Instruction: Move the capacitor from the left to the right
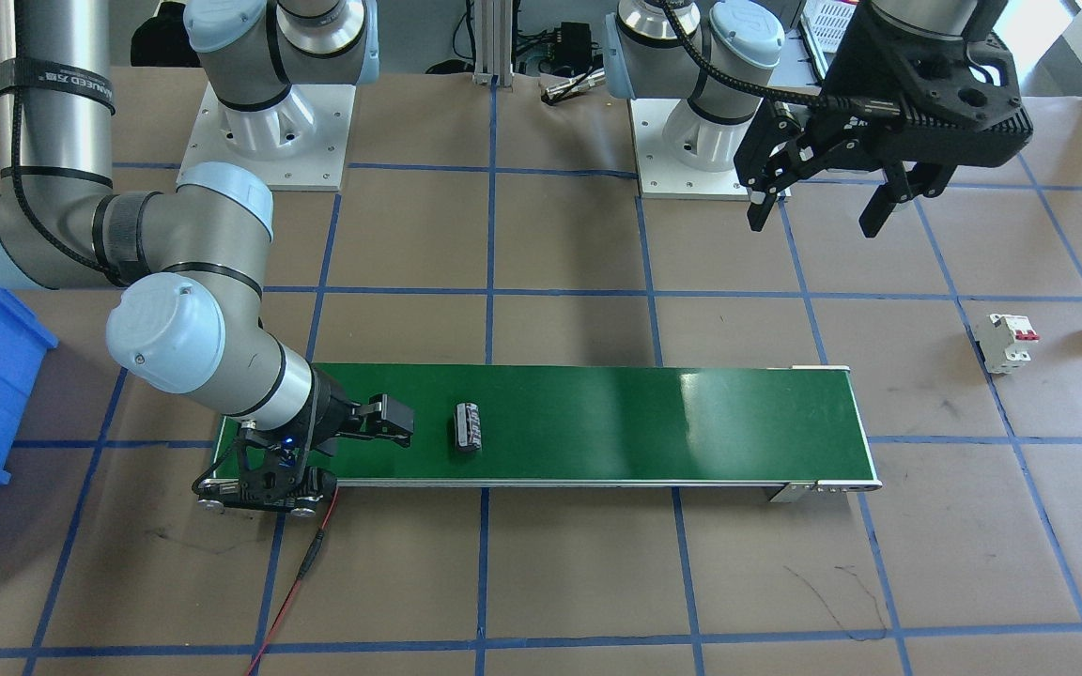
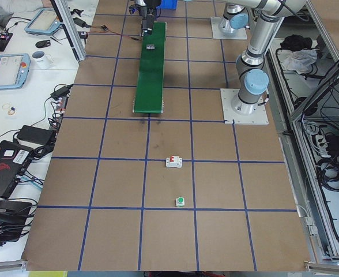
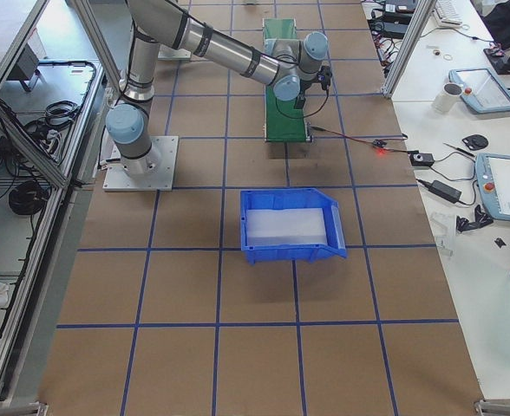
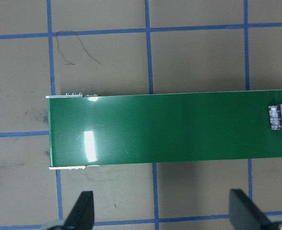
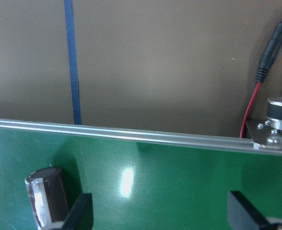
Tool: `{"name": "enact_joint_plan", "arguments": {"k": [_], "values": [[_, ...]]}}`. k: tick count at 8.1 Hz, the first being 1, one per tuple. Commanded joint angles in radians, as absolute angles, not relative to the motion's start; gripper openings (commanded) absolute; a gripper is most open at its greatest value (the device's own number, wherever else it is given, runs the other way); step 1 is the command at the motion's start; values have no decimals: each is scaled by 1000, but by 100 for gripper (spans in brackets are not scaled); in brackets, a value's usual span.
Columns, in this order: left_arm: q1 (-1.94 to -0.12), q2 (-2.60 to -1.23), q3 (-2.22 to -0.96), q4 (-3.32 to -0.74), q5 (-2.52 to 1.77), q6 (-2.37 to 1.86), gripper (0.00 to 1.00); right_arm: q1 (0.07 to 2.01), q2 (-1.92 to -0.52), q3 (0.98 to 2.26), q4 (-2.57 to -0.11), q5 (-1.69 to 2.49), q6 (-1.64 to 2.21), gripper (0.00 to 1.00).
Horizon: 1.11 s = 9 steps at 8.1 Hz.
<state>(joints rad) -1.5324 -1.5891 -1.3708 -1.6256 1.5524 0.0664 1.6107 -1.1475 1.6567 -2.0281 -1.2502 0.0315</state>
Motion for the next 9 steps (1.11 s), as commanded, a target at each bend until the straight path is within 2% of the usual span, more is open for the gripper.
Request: {"name": "enact_joint_plan", "arguments": {"k": [1,7,8,9], "values": [[-1532,-1589,-1371,-1626,1554,66,100,1611,-1147,1657,-2026,-1249,32,100],[-1532,-1586,-1384,-1626,1552,77,100,1611,-1147,1666,-2020,-1253,38,100],[-1532,-1585,-1384,-1626,1552,77,100,1611,-1147,1680,-2020,-1261,25,69],[-1532,-1585,-1384,-1626,1552,75,100,1609,-1149,1681,-2013,-1269,26,14]]}}
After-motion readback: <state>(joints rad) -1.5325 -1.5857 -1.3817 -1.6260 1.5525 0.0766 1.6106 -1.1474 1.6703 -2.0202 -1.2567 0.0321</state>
